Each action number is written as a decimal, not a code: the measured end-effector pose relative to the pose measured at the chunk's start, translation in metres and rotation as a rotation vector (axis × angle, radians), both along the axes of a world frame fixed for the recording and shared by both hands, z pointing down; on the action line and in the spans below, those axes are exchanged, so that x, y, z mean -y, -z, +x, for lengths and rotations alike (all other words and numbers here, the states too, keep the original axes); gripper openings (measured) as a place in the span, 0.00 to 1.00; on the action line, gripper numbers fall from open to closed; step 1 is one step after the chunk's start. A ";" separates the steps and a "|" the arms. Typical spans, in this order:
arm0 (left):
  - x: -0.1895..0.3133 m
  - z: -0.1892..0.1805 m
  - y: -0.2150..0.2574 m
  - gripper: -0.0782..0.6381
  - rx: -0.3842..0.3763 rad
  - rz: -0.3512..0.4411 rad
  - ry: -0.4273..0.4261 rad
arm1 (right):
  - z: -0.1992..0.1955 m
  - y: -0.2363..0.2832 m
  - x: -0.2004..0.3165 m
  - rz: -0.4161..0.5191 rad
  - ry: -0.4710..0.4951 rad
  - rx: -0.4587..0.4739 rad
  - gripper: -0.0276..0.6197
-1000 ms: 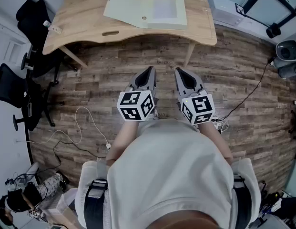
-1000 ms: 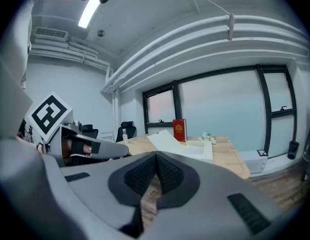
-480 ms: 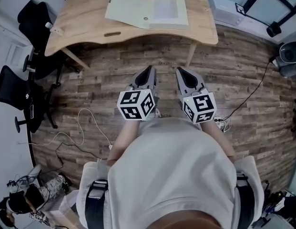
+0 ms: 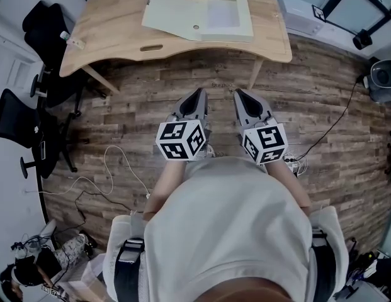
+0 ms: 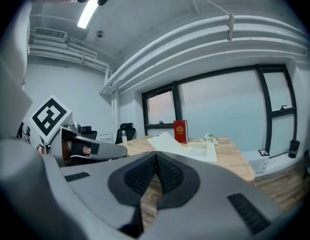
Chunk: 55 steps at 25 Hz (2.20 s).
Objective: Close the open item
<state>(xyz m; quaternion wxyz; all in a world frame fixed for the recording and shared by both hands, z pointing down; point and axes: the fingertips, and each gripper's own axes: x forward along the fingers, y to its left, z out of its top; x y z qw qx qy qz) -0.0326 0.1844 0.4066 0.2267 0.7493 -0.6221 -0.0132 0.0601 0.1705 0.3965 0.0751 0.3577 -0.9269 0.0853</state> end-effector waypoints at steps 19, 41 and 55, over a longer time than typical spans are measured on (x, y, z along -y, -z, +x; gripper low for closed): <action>0.034 -0.046 -0.014 0.13 -0.033 -0.023 -0.057 | -0.046 -0.012 0.030 -0.025 -0.057 0.006 0.07; 0.065 -0.079 -0.023 0.13 -0.078 -0.045 -0.059 | -0.065 -0.013 0.065 -0.040 -0.091 -0.007 0.07; 0.133 -0.094 -0.031 0.13 -0.098 -0.055 -0.025 | -0.074 -0.016 0.135 -0.040 -0.072 -0.001 0.07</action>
